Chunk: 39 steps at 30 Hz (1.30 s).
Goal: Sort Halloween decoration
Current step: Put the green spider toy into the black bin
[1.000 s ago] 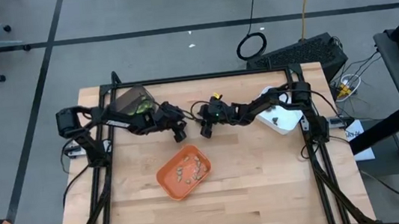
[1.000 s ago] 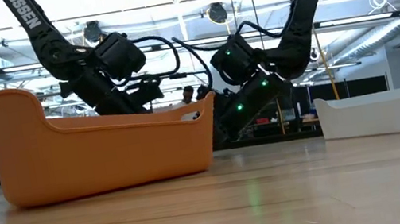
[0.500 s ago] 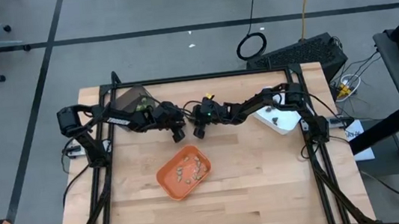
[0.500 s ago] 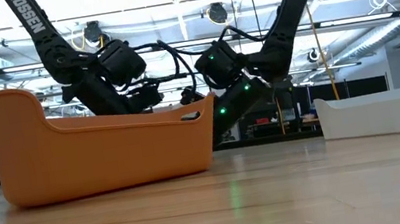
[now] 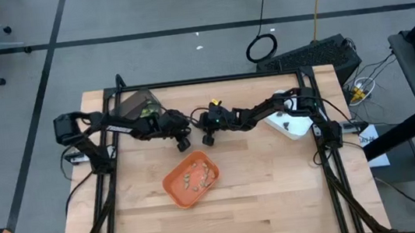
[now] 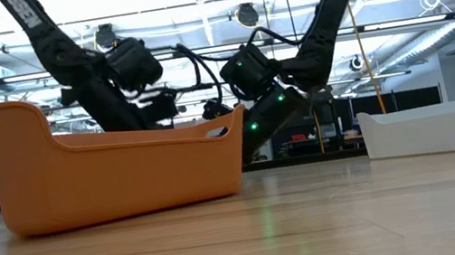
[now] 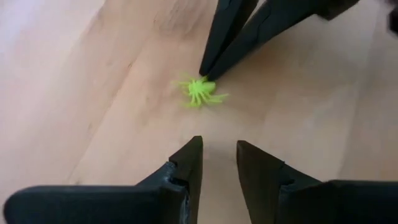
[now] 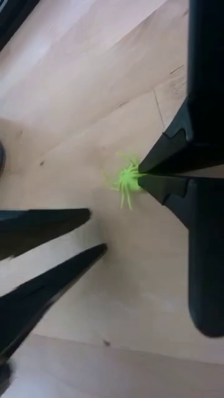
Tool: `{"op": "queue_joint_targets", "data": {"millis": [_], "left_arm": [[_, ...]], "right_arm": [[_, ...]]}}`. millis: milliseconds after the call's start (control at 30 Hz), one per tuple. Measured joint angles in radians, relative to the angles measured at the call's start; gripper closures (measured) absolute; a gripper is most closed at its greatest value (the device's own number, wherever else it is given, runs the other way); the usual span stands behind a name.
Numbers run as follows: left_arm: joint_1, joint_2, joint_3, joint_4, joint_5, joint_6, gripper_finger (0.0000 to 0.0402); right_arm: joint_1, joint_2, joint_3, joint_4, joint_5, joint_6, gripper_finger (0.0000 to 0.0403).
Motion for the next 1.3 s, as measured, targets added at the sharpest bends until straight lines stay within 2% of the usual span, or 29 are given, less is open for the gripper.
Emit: {"op": "queue_joint_targets", "data": {"millis": [233,500,633,800,967,1133,1300], "left_arm": [[-0.089,-0.141,0.000,-0.133,-0.190,-0.008,0.0301],[-0.182,-0.263,0.000,-0.134,-0.300,0.001,0.0301],[-0.221,-0.267,0.000,-0.135,-0.378,-0.005,0.0301],[-0.311,-0.267,0.000,-0.125,-0.569,0.020,0.0301],[-0.426,-0.267,0.000,-0.078,-0.733,0.091,0.0270],[-0.508,-0.267,0.000,0.033,-0.757,0.246,0.0212],[-0.530,-0.258,0.001,-0.018,-0.708,0.412,0.0188]], "right_arm": [[0.019,-0.064,-0.006,-0.058,-0.022,-0.014,0.0403],[0.035,-0.152,-0.004,-0.060,-0.016,-0.044,0.0403],[0.038,-0.190,-0.004,-0.059,-0.015,-0.059,0.0403],[0.042,-0.232,-0.003,-0.100,-0.015,-0.061,0.0403],[0.055,-0.261,-0.002,-0.115,-0.015,-0.062,0.0403],[0.071,-0.268,-0.002,-0.119,-0.015,-0.062,0.0403],[0.087,-0.268,-0.002,-0.120,-0.054,-0.053,0.0403]]}}
